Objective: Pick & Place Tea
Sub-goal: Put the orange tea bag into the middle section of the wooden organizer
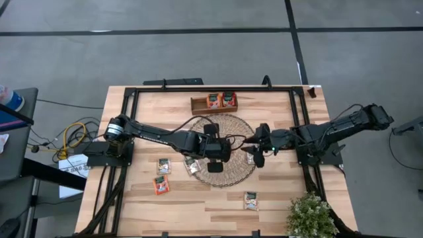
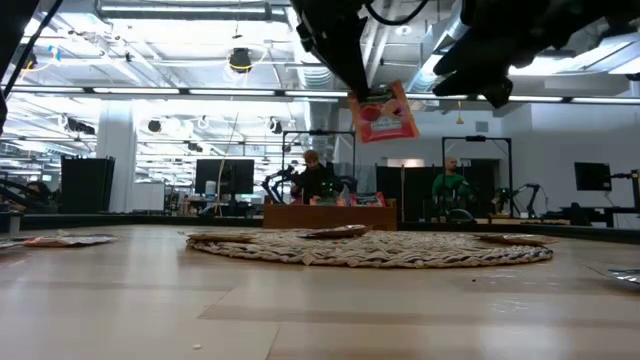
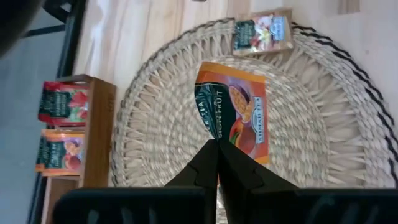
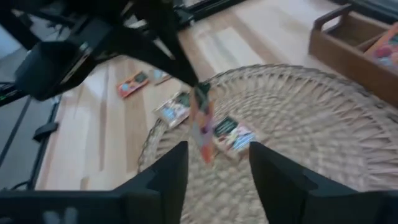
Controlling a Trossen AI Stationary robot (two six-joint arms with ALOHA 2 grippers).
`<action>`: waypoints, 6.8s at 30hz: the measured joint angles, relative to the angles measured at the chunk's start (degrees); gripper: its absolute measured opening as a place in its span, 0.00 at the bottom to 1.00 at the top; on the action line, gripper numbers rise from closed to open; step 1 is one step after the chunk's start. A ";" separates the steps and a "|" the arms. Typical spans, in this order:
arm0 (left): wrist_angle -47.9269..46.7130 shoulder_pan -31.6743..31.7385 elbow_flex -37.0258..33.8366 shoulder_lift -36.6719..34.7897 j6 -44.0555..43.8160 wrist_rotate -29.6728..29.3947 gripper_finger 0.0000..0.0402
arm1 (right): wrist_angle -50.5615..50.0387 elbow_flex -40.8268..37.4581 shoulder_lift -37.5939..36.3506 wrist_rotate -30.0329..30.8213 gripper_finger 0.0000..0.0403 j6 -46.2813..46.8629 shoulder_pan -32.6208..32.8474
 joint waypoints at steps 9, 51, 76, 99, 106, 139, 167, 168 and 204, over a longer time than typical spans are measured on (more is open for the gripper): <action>6.46 0.07 0.03 0.00 2.37 -2.34 0.00 | 1.99 0.00 0.02 -3.14 0.54 -1.95 -5.99; 10.69 1.70 0.03 0.02 5.93 0.70 0.00 | 5.41 -0.02 0.02 -12.22 0.01 -3.06 -9.23; 8.75 2.78 0.03 0.06 4.26 -1.06 0.38 | 6.40 -0.06 0.02 -12.10 0.00 -1.86 -9.23; -20.55 4.72 -21.68 -11.72 -25.55 -2.92 0.47 | 20.10 5.75 12.33 -13.77 0.00 -4.54 -27.69; -9.36 4.76 -36.33 -25.51 -27.62 0.89 0.47 | 20.18 17.31 26.98 -17.83 0.00 -12.53 -33.22; 18.47 9.64 -67.16 -73.14 -23.59 0.52 0.47 | 16.18 32.00 48.89 -20.63 0.00 -15.47 -43.94; 18.60 9.64 -67.20 -71.84 -23.84 1.35 0.47 | 17.88 32.63 52.13 -15.01 0.00 -16.90 -41.75; 18.60 9.64 -67.20 -71.84 -23.84 1.35 0.47 | 17.86 32.63 52.13 -15.02 0.00 -16.90 -41.77; 18.60 9.64 -67.16 -71.84 -22.70 1.35 0.47 | 16.12 32.63 52.13 -14.78 0.20 -22.09 -41.11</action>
